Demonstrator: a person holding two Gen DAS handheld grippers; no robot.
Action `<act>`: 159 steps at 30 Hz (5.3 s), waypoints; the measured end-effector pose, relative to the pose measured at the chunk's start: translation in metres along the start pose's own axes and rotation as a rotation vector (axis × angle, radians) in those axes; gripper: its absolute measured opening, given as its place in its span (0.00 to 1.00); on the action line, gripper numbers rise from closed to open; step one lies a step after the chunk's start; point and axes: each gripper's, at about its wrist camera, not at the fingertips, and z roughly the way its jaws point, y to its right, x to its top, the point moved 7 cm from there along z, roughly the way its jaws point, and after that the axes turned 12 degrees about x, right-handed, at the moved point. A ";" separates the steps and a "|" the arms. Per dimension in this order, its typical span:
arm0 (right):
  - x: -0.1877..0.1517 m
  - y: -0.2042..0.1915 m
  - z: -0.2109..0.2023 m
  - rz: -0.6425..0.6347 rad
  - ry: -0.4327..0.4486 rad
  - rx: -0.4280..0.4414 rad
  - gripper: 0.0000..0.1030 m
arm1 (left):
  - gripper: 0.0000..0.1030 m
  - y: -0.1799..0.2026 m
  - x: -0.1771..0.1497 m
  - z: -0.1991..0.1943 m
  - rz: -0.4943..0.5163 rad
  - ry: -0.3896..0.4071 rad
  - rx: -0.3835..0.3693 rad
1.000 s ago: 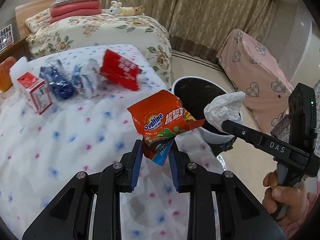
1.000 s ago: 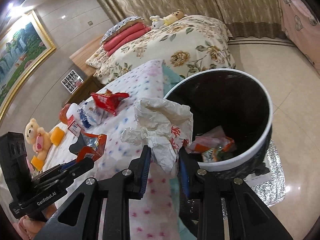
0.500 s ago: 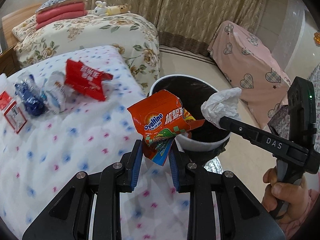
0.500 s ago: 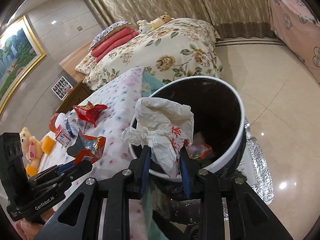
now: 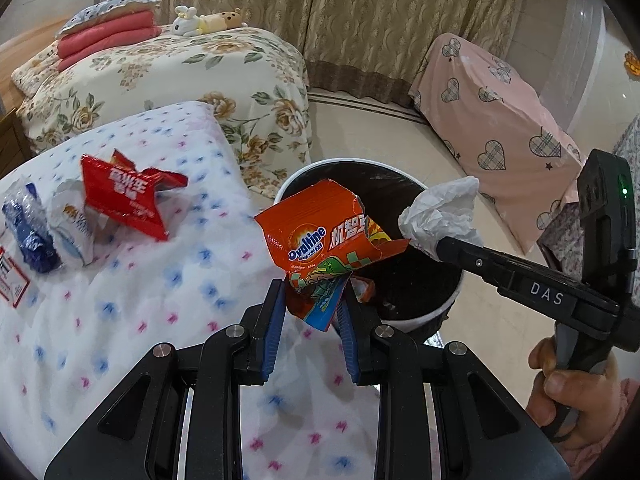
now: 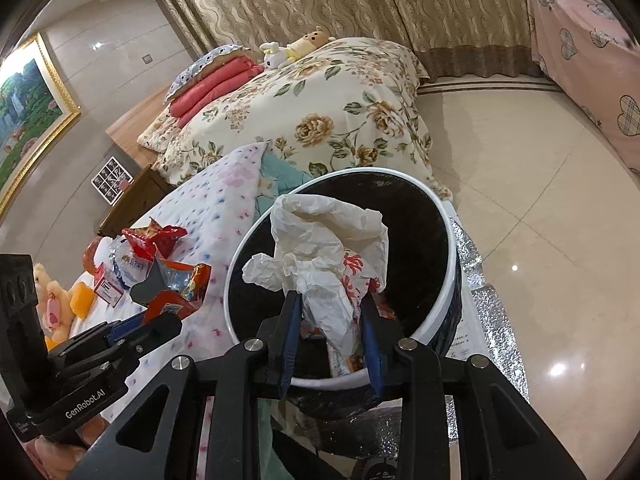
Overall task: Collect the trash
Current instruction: 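Carry both held items over the bin and open both tools to drop them, then move both open tools back toward the items on the bed, then grasp the red-and-white milk box with the left tool while the right tool grasps the red snack bag, then carry the milk box and red snack bag over the bin and open both tools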
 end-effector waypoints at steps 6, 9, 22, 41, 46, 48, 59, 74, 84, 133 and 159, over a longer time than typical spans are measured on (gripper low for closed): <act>0.004 0.004 0.003 0.010 -0.001 0.000 0.30 | 0.24 0.006 0.005 0.007 0.011 -0.007 0.001; 0.005 0.005 0.004 0.008 -0.004 -0.002 0.30 | 0.24 0.009 0.006 0.010 0.013 -0.012 -0.001; 0.012 0.013 0.006 0.032 0.009 -0.022 0.63 | 0.43 0.013 0.008 0.013 0.023 -0.007 -0.001; -0.002 -0.027 0.008 0.031 0.020 0.066 0.83 | 0.65 -0.061 -0.032 -0.016 -0.160 -0.003 0.063; -0.008 -0.049 0.017 0.001 -0.001 0.094 0.84 | 0.65 -0.085 -0.045 -0.022 -0.217 -0.013 0.081; -0.011 -0.058 0.022 -0.012 -0.011 0.104 0.84 | 0.65 -0.094 -0.049 -0.026 -0.239 -0.009 0.089; -0.025 -0.108 0.051 -0.098 -0.071 0.158 0.85 | 0.65 -0.150 -0.066 -0.042 -0.335 0.007 0.168; -0.020 -0.135 0.079 -0.174 -0.112 0.180 0.85 | 0.69 -0.199 -0.067 -0.039 -0.417 0.011 0.246; 0.002 -0.146 0.102 -0.241 -0.127 0.182 0.85 | 0.73 -0.225 -0.037 -0.022 -0.446 0.022 0.291; -0.023 -0.172 0.095 -0.300 -0.158 0.218 0.07 | 0.34 -0.204 -0.068 -0.055 -0.346 0.069 0.271; -0.030 -0.104 0.027 -0.194 -0.077 0.143 0.07 | 0.32 -0.093 -0.054 -0.063 -0.147 0.103 0.134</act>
